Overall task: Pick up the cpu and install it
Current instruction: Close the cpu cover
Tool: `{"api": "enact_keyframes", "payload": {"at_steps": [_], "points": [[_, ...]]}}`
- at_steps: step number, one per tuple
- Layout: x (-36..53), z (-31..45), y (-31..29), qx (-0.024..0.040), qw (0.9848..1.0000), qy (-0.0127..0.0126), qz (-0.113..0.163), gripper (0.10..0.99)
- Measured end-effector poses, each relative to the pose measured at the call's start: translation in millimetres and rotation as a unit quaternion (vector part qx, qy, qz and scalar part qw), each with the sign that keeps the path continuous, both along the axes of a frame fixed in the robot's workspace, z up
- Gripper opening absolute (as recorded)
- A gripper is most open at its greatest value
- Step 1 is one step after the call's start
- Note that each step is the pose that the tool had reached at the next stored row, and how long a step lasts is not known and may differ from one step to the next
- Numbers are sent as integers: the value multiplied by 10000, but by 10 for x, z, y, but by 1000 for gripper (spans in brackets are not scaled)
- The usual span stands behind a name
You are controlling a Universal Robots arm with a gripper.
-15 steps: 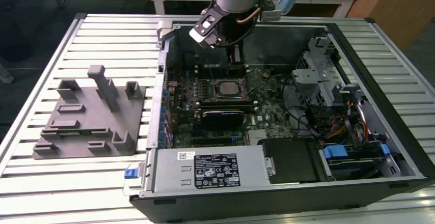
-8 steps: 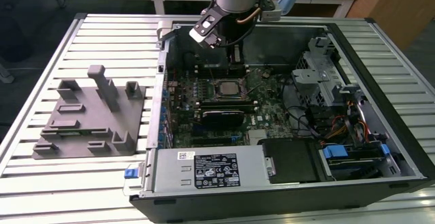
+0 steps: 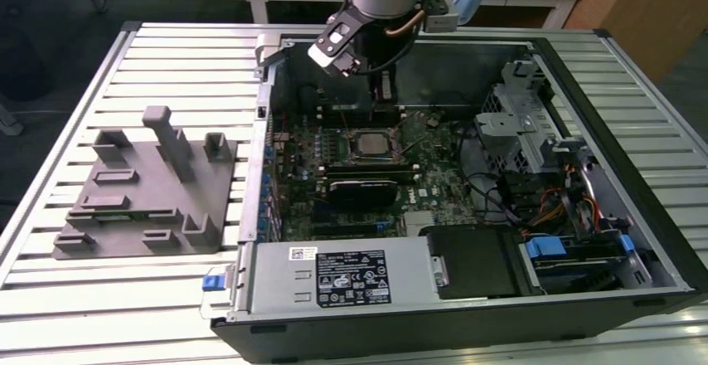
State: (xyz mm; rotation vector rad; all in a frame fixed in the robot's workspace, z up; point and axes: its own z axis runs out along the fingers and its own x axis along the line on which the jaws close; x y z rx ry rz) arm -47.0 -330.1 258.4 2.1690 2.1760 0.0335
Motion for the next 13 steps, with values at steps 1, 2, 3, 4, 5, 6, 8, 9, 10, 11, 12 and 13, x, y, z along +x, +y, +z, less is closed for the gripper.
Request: {"api": "enact_keyframes", "payload": {"at_steps": [1,2,3,4,5,6,8,9,10,11,12,13], "points": [[0,9,0,0,10000,0,0,106],[0,19,0,0,10000,0,0,106],[0,29,0,1,10000,0,0,106],[0,38,0,0,10000,0,0,106],[0,48,0,0,10000,0,0,106],[0,58,0,1,10000,0,0,106],[0,75,0,0,10000,0,0,106],[0,78,0,1,10000,-1,0,106],[0,77,0,2,10000,-1,0,106],[0,77,0,2,10000,-1,0,106],[0,79,0,1,10000,-1,0,106],[0,80,0,0,10000,0,0,106]]}}
